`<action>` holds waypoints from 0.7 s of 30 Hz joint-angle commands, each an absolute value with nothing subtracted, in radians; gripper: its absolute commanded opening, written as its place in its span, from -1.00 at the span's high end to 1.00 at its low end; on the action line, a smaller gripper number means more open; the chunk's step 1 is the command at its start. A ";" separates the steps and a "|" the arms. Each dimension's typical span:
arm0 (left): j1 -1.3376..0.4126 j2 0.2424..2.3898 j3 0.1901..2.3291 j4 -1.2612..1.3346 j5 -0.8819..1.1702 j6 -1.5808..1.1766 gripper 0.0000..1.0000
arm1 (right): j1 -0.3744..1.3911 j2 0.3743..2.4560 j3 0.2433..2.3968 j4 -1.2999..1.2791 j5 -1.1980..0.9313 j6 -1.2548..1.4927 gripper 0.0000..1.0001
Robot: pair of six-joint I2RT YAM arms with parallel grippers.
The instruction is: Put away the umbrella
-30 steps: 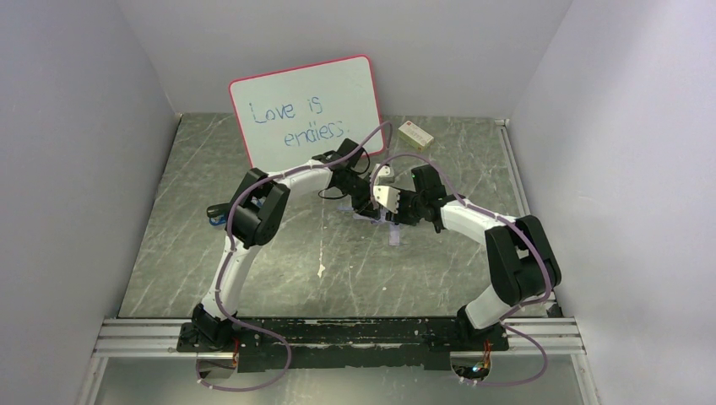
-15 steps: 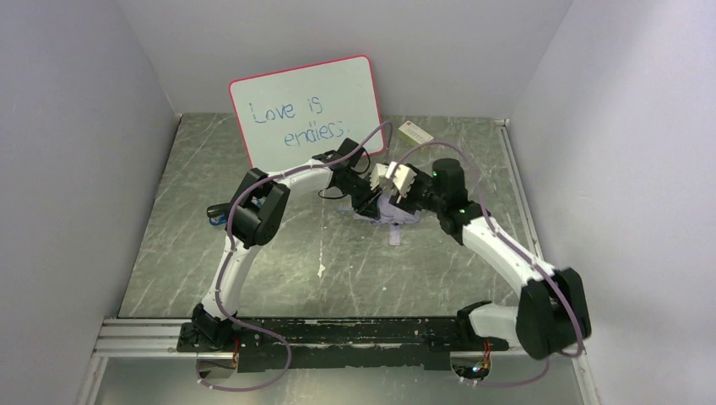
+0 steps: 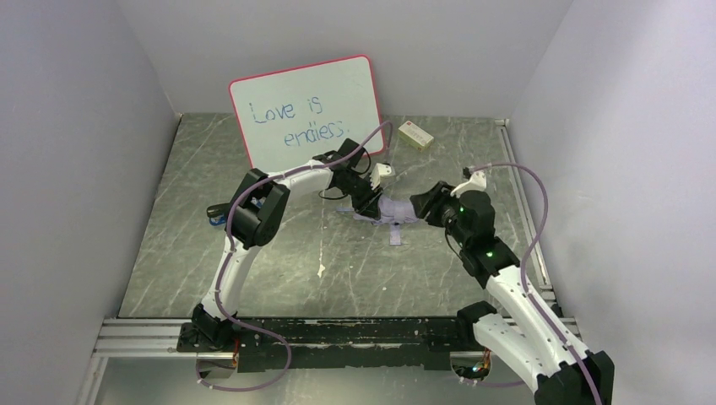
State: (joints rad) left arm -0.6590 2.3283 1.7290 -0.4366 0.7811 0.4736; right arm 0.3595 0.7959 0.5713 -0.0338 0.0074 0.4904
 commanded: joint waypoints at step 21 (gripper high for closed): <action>-0.693 2.415 1.618 -0.585 0.484 0.418 0.91 | 0.518 0.922 0.319 -0.282 0.128 1.549 -0.01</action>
State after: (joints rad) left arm -0.6739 2.3081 1.7061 -0.4194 0.7288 0.4492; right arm 0.4984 0.8894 0.3340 -0.2970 0.0322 1.4422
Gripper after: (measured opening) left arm 0.417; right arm 0.503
